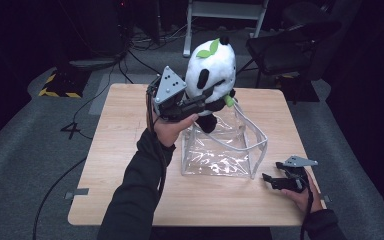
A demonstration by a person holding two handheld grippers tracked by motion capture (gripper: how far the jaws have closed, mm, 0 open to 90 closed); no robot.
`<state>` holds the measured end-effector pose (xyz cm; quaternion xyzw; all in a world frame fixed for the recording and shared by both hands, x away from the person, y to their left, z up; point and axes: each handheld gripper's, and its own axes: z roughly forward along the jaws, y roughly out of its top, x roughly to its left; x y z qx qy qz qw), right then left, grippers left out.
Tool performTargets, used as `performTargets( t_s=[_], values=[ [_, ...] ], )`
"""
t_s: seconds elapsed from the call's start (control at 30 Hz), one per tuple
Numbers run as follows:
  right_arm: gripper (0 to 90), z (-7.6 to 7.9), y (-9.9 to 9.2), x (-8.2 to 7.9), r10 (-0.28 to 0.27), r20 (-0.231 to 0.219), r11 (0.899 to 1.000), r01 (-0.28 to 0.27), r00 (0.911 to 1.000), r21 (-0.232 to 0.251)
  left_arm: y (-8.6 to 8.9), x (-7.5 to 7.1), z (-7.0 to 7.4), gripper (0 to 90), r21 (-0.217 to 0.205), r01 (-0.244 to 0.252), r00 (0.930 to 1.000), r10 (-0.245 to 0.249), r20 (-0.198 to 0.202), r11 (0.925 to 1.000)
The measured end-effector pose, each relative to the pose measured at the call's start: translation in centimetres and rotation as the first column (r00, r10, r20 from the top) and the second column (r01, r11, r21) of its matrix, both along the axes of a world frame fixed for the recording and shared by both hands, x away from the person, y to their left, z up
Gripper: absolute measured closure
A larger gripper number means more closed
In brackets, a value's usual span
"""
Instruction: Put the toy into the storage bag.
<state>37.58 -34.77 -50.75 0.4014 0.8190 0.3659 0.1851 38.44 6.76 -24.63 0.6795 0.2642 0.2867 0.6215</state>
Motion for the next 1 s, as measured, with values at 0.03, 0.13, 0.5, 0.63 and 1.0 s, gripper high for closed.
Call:
performTargets(
  t_s=[0.03,0.13,0.5,0.63,1.0],
  values=[
    [20.6,0.0,0.0,0.0,0.0,0.0,1.0,0.0,1.0,0.0,-0.2,0.0,-0.1,41.4,0.003,-0.001,1.0,0.001,-0.001,1.0],
    [20.6,0.0,0.0,0.0,0.001,0.0,1.0,-0.001,1.0,0.0,-0.9,0.3,-0.5,41.3,0.013,-0.008,0.9999,0.008,-0.013,0.9999],
    [20.6,0.0,0.0,0.0,0.008,0.0,1.0,-0.008,1.0,0.0,-2.6,1.3,-2.5,40.0,0.047,-0.008,0.9987,0.01,-0.051,0.9989],
    [20.7,0.0,0.0,0.0,0.014,0.002,1.0,-0.014,0.9999,-0.004,-2.0,1.4,-3.4,39.7,0.025,-0.006,0.9977,0.008,-0.068,0.9997],
    [20.8,0.0,0.0,-0.1,0.015,0.003,1.0,-0.015,0.9999,-0.003,-2.8,2.0,-3.7,39.8,0.066,-0.016,0.9962,0.021,-0.085,0.9977]
  ],
)
